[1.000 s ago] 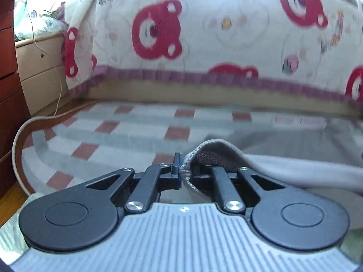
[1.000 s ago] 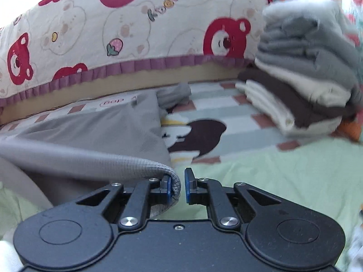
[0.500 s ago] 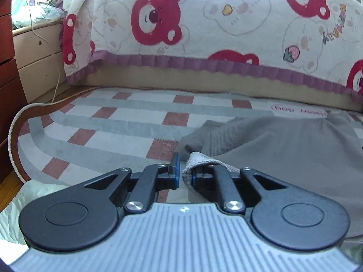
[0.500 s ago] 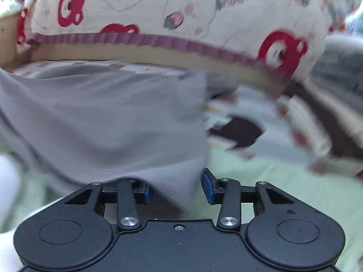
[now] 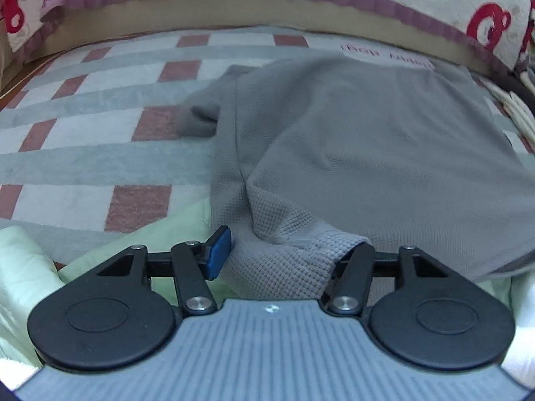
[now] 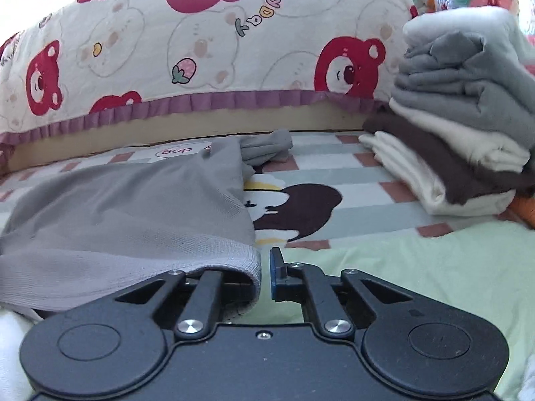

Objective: Fold clothes
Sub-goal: 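Lift the T-shirt by the hem with both grippers and lay it flat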

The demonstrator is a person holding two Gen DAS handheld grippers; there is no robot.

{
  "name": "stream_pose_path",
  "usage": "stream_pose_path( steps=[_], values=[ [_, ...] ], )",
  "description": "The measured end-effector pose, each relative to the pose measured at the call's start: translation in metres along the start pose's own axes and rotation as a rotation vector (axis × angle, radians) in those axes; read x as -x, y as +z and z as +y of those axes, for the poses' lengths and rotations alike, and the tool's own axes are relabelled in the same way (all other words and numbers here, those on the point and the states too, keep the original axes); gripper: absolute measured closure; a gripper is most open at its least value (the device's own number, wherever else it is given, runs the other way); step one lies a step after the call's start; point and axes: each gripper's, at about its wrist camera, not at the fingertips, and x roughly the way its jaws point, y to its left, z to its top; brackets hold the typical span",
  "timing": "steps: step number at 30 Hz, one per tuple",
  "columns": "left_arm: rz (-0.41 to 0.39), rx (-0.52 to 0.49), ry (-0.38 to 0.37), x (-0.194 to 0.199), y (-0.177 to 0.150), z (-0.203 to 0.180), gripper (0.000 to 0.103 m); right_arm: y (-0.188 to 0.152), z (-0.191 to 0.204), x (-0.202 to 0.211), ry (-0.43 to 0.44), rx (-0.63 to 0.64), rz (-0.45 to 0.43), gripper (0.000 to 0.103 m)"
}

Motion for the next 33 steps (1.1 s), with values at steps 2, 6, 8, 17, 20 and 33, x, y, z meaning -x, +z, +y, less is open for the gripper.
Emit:
stream_pose_path(
  steps=[2,6,8,17,20,33],
  values=[
    [-0.014,0.042,0.010,0.002,0.000,0.007,0.096,-0.002,0.001,-0.001,0.020,-0.005,0.000,0.090],
    [-0.081,0.114,0.046,0.012,0.001,0.018,0.096,-0.003,0.003,-0.005,0.060,-0.021,0.002,0.089],
    [-0.088,0.129,0.025,0.014,0.003,0.021,0.090,0.000,0.000,-0.006,0.082,-0.052,-0.007,0.097],
    [0.020,-0.026,0.013,-0.003,-0.006,-0.005,0.098,0.002,-0.010,-0.014,0.047,-0.095,0.041,0.081],
    [-0.082,0.085,0.049,0.013,-0.005,0.015,0.098,-0.009,-0.018,-0.025,0.052,-0.161,0.085,0.030],
    [-0.376,0.207,-0.111,0.113,-0.007,0.049,0.098,0.034,-0.040,0.043,0.288,-0.231,-0.055,0.100]
  ],
)
